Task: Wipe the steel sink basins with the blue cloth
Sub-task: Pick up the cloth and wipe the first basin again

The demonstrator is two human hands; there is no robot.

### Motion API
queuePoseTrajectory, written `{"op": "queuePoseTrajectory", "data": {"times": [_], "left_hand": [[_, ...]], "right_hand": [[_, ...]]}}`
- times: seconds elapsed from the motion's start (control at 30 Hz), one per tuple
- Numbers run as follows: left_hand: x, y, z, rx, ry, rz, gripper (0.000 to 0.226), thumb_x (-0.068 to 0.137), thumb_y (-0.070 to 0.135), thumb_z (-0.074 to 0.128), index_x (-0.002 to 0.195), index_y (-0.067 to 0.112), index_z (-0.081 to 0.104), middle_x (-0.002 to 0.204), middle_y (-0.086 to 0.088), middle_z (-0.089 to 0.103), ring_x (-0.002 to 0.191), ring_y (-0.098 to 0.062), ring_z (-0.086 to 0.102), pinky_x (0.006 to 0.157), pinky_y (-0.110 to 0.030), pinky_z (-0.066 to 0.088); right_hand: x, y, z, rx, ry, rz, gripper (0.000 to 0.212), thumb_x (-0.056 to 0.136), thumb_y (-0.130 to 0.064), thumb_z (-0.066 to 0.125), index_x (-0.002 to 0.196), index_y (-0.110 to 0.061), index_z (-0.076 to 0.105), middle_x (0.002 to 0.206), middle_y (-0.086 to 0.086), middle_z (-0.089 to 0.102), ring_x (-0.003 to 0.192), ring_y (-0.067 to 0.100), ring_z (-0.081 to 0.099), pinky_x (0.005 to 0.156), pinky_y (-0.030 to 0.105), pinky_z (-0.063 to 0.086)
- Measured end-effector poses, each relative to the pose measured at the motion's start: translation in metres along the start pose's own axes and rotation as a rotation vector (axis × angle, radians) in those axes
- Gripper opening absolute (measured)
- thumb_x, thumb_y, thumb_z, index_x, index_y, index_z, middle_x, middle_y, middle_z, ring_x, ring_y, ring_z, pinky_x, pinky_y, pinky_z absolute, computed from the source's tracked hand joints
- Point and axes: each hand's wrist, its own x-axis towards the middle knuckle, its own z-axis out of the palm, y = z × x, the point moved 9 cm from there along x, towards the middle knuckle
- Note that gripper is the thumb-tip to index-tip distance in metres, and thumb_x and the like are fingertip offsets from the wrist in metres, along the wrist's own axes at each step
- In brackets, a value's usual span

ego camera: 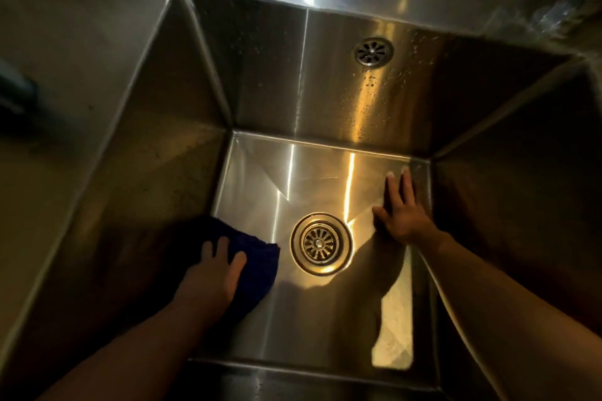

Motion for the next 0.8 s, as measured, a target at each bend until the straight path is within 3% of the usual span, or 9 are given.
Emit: {"op": "queuePoseTrajectory", "data": {"times": [0.07, 0.13, 0.27, 0.3, 0.37, 0.47, 0.57, 0.67, 0.8], "left_hand": [[-0.002, -0.001, 0.002, -0.118, -0.166, -0.027, 0.057, 0.097, 0.026, 0.044, 0.147, 0.018, 0.017, 0.154, -0.024, 0.008, 0.137, -0.041, 0.024, 0.104, -0.041, 0.04], [-0.015, 0.01, -0.002, -0.263, -0.32, 0.05, 0.054, 0.097, 0.03, 0.045, 0.143, 0.009, 0.027, 0.151, -0.02, 0.027, 0.133, -0.033, 0.037, 0.106, -0.037, 0.036], [-0.064, 0.03, -0.038, -0.614, -0.383, 0.168, 0.04, 0.094, 0.022, 0.047, 0.131, 0.008, 0.048, 0.132, -0.012, 0.054, 0.118, -0.023, 0.053, 0.095, -0.021, 0.04], [-0.078, 0.032, -0.056, -0.684, -0.339, 0.191, 0.037, 0.094, 0.021, 0.048, 0.129, 0.012, 0.048, 0.123, -0.006, 0.055, 0.108, -0.018, 0.054, 0.085, -0.01, 0.041], [-0.107, 0.031, -0.09, -0.787, -0.253, 0.208, 0.036, 0.094, 0.025, 0.051, 0.128, 0.019, 0.044, 0.105, 0.008, 0.047, 0.092, -0.005, 0.047, 0.065, -0.002, 0.035], [-0.156, 0.011, -0.145, -0.919, -0.038, 0.247, 0.02, 0.092, 0.031, 0.054, 0.109, 0.034, 0.043, 0.094, 0.02, 0.047, 0.089, 0.001, 0.048, 0.074, -0.012, 0.039], [-0.219, -0.039, -0.2, -0.966, 0.232, 0.251, 0.02, 0.09, 0.035, 0.057, 0.092, 0.045, 0.04, 0.095, 0.021, 0.052, 0.087, 0.004, 0.053, 0.071, -0.013, 0.04], [-0.284, -0.106, -0.234, -0.909, 0.49, 0.189, 0.025, 0.088, 0.038, 0.059, 0.093, 0.052, 0.04, 0.096, 0.026, 0.054, 0.088, 0.006, 0.055, 0.068, -0.013, 0.041], [-0.349, -0.195, -0.24, -0.693, 0.748, 0.068, 0.031, 0.084, 0.036, 0.063, 0.092, 0.054, 0.039, 0.094, 0.033, 0.047, 0.082, 0.008, 0.052, 0.064, -0.011, 0.036]], "right_hand": [[-0.014, -0.01, 0.001, -0.027, -0.034, 0.019, 0.078, 0.096, -0.047, 0.043, 0.153, -0.022, -0.004, 0.158, 0.015, -0.02, 0.146, 0.032, -0.016, 0.119, 0.043, -0.001], [-0.03, -0.021, 0.006, -0.142, -0.108, 0.006, 0.074, 0.098, -0.044, 0.041, 0.153, -0.013, 0.003, 0.159, 0.02, -0.004, 0.147, 0.035, -0.009, 0.119, 0.041, -0.002], [-0.071, -0.048, 0.01, -0.184, -0.291, -0.018, 0.062, 0.098, -0.049, 0.015, 0.146, -0.013, 0.026, 0.153, 0.012, 0.027, 0.141, 0.029, 0.021, 0.115, 0.035, 0.017], [-0.082, -0.056, 0.007, -0.181, -0.319, -0.023, 0.065, 0.096, -0.049, 0.007, 0.145, -0.013, 0.029, 0.152, 0.011, 0.031, 0.14, 0.027, 0.026, 0.113, 0.034, 0.021], [-0.099, -0.068, -0.001, -0.137, -0.345, -0.03, 0.052, 0.102, -0.041, 0.021, 0.141, -0.011, 0.037, 0.147, 0.011, 0.041, 0.134, 0.026, 0.038, 0.107, 0.034, 0.03], [-0.122, -0.087, -0.017, -0.001, -0.367, 0.003, 0.04, 0.1, -0.031, 0.043, 0.133, -0.011, 0.05, 0.136, 0.012, 0.054, 0.123, 0.027, 0.053, 0.095, 0.032, 0.041], [-0.149, -0.106, -0.035, 0.042, -0.345, 0.026, 0.038, 0.099, -0.027, 0.045, 0.133, -0.01, 0.051, 0.136, 0.011, 0.056, 0.124, 0.025, 0.052, 0.093, 0.024, 0.04], [-0.182, -0.135, -0.05, 0.025, -0.343, -0.008, 0.043, 0.101, -0.026, 0.04, 0.14, -0.008, 0.043, 0.145, 0.013, 0.046, 0.133, 0.025, 0.044, 0.098, 0.022, 0.034], [-0.218, -0.18, -0.073, 0.112, -0.246, 0.012, 0.041, 0.1, -0.029, 0.043, 0.137, -0.01, 0.048, 0.138, 0.014, 0.054, 0.126, 0.025, 0.051, 0.096, 0.024, 0.04]]}}
